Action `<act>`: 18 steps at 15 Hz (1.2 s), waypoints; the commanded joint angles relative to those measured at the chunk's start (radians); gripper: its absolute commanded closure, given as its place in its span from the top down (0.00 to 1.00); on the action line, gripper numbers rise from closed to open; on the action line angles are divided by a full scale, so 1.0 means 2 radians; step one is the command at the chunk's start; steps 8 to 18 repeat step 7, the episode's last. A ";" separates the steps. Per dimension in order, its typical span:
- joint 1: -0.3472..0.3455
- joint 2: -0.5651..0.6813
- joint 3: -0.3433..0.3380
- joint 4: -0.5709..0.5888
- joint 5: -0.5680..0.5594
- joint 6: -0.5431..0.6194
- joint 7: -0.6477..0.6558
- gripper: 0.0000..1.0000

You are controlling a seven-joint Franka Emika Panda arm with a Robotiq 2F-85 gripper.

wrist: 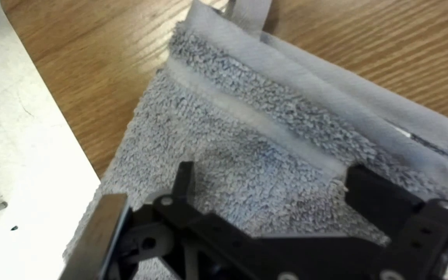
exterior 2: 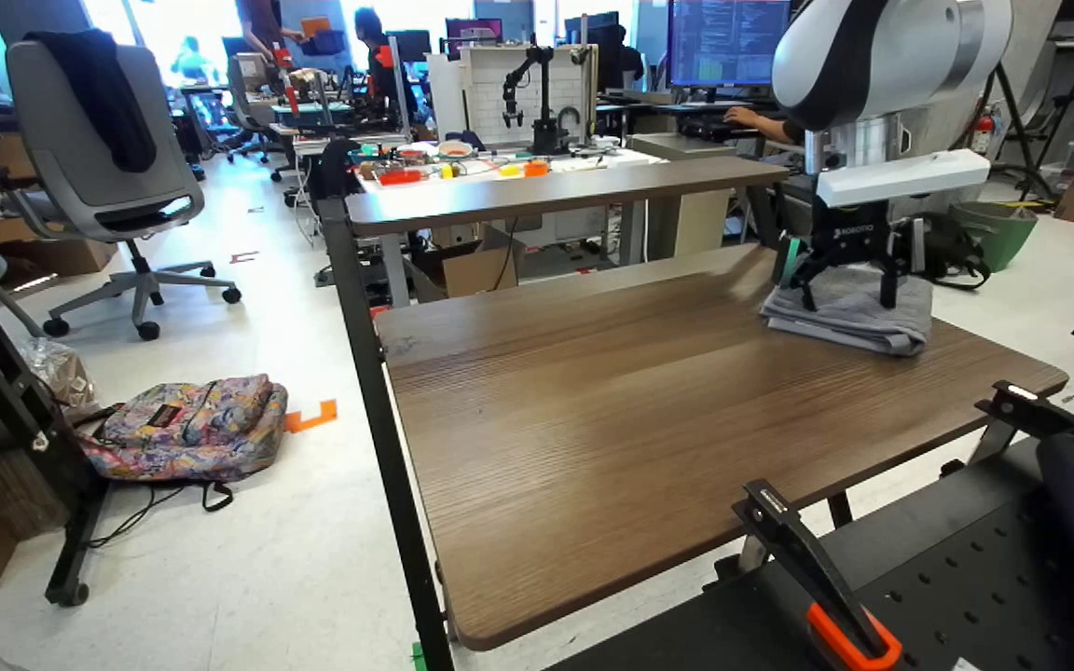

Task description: Slide the cloth to the left on the desk

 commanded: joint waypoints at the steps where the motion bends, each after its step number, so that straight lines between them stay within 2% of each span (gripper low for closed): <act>1: 0.021 -0.074 0.007 -0.036 -0.007 0.008 -0.009 1.00; 4: 0.047 -0.144 0.009 -0.081 -0.025 0.029 -0.009 1.00; 5: 0.062 -0.159 0.003 -0.092 -0.046 0.032 0.000 1.00; 7: 0.071 -0.178 0.011 -0.127 -0.087 0.032 -0.025 1.00; 18: 0.071 -0.178 0.011 -0.127 -0.087 0.032 -0.025 1.00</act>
